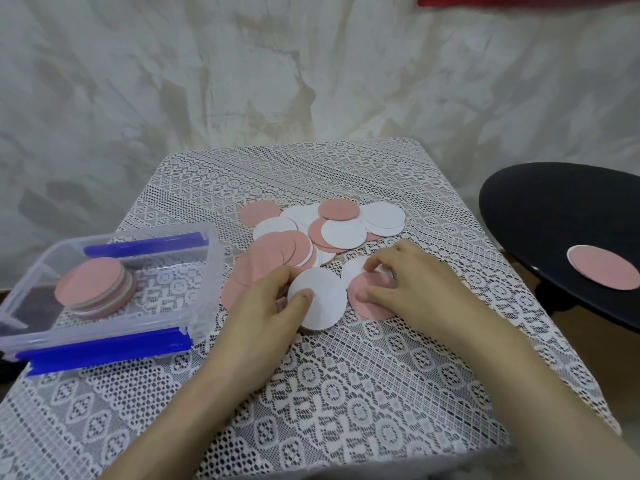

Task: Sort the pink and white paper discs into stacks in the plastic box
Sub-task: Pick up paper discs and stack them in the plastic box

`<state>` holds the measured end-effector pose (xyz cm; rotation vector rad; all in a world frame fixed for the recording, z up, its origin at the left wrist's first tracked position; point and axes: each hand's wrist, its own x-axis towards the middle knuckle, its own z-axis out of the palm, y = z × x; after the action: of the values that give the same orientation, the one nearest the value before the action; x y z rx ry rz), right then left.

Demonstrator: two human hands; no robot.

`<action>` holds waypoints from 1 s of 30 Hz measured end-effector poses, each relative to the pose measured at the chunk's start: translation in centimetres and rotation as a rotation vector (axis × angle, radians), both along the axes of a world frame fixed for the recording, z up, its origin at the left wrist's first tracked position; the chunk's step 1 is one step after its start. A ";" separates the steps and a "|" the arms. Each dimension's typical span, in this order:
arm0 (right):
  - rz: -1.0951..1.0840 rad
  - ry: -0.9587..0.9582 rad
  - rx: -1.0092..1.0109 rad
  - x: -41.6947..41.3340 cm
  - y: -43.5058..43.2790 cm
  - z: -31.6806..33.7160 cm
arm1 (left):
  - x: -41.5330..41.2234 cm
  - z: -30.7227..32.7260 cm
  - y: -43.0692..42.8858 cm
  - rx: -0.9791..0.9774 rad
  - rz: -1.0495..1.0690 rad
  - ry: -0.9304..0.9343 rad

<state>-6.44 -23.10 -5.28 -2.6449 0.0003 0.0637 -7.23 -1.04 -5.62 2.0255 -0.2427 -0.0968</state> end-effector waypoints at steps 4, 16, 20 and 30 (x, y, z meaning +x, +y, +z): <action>-0.010 -0.018 0.019 1.1 0.4 0.0 | 0.3 0.0 -0.1 -0.009 -0.003 0.015; -0.073 -0.079 0.446 1.3 -1.1 -0.5 | 0.5 -0.2 0.1 -0.028 0.008 0.027; -0.009 -0.124 0.634 0.3 -0.7 0.1 | 0.2 -0.4 0.3 -0.004 0.001 0.006; 0.104 -0.215 0.408 -2.9 3.5 -1.2 | -1.8 0.2 0.8 -0.074 -0.074 -0.001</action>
<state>-9.29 -19.65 -6.53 -2.2299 -0.2013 -0.1691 -9.00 -0.25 -5.40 1.9437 -0.3171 -0.1313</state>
